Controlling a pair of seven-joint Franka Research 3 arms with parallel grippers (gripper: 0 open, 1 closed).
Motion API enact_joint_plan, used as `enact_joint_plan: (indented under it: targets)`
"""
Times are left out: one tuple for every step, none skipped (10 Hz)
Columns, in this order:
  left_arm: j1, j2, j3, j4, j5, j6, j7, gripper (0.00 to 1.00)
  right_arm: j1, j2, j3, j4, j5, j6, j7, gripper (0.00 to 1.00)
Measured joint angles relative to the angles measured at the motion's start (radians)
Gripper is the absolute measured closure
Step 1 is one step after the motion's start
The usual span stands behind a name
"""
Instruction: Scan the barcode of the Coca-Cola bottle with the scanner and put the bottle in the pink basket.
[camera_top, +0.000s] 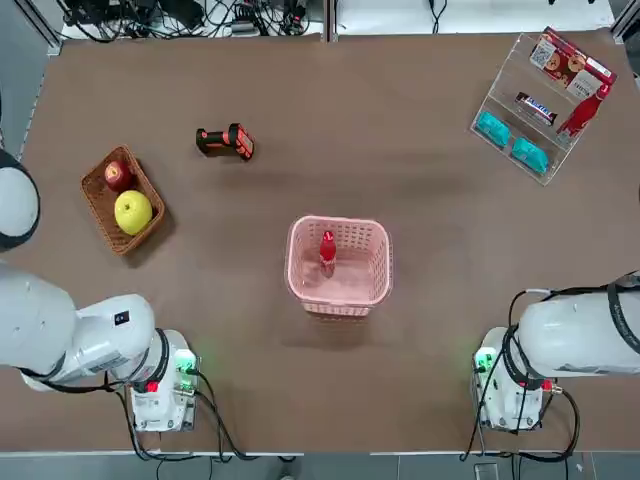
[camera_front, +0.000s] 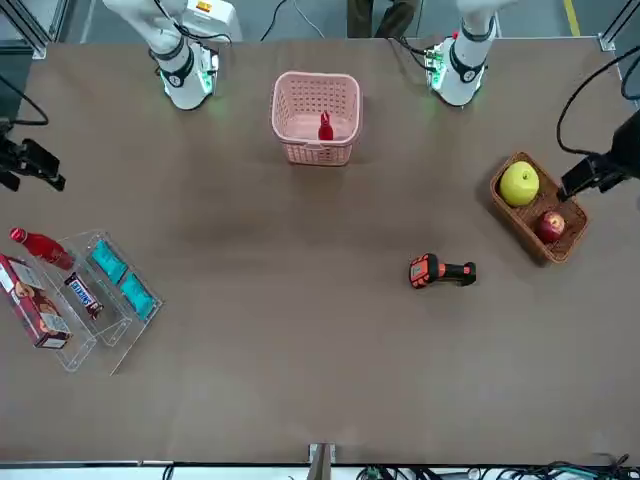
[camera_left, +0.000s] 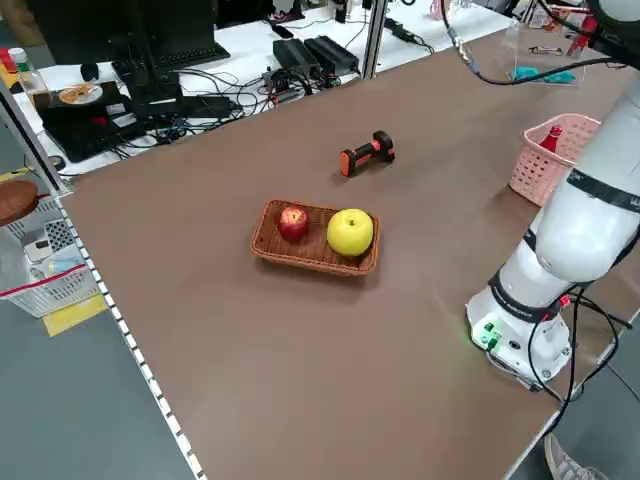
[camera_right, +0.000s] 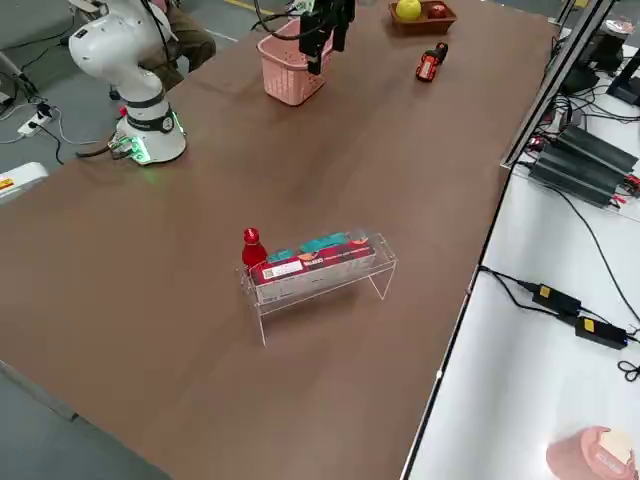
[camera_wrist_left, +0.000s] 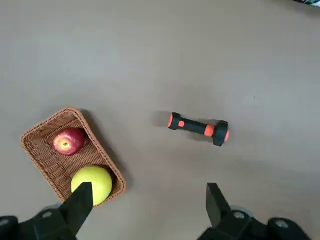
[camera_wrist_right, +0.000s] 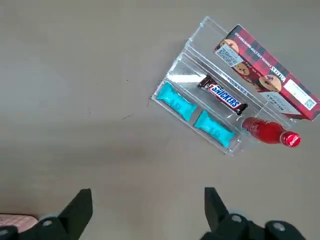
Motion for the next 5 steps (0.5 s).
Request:
enact_joint_plan:
  targets:
    - [0.001, -0.008, 0.002, 0.03, 0.0, -0.031, 0.037, 0.0, -0.008, 0.0, 0.0, 0.0, 0.0, 0.0, -0.002, 0.01]
    - [0.001, -0.01, 0.002, 0.045, 0.0, -0.044, 0.064, 0.0, -0.011, 0.0, 0.0, 0.0, 0.0, 0.0, -0.003, 0.01]
    - [0.0, -0.008, 0.0, 0.045, 0.0, -0.041, 0.068, 0.0, -0.011, 0.0, 0.0, 0.0, 0.0, -0.001, -0.003, 0.01]
    - [-0.002, -0.003, -0.003, 0.044, 0.0, -0.034, 0.067, 0.0, -0.011, 0.0, 0.001, 0.0, 0.0, -0.001, -0.003, 0.01]
    - [-0.003, 0.001, -0.007, 0.039, 0.0, -0.024, 0.067, 0.0, -0.01, 0.0, 0.002, 0.0, 0.0, -0.001, -0.003, 0.01]
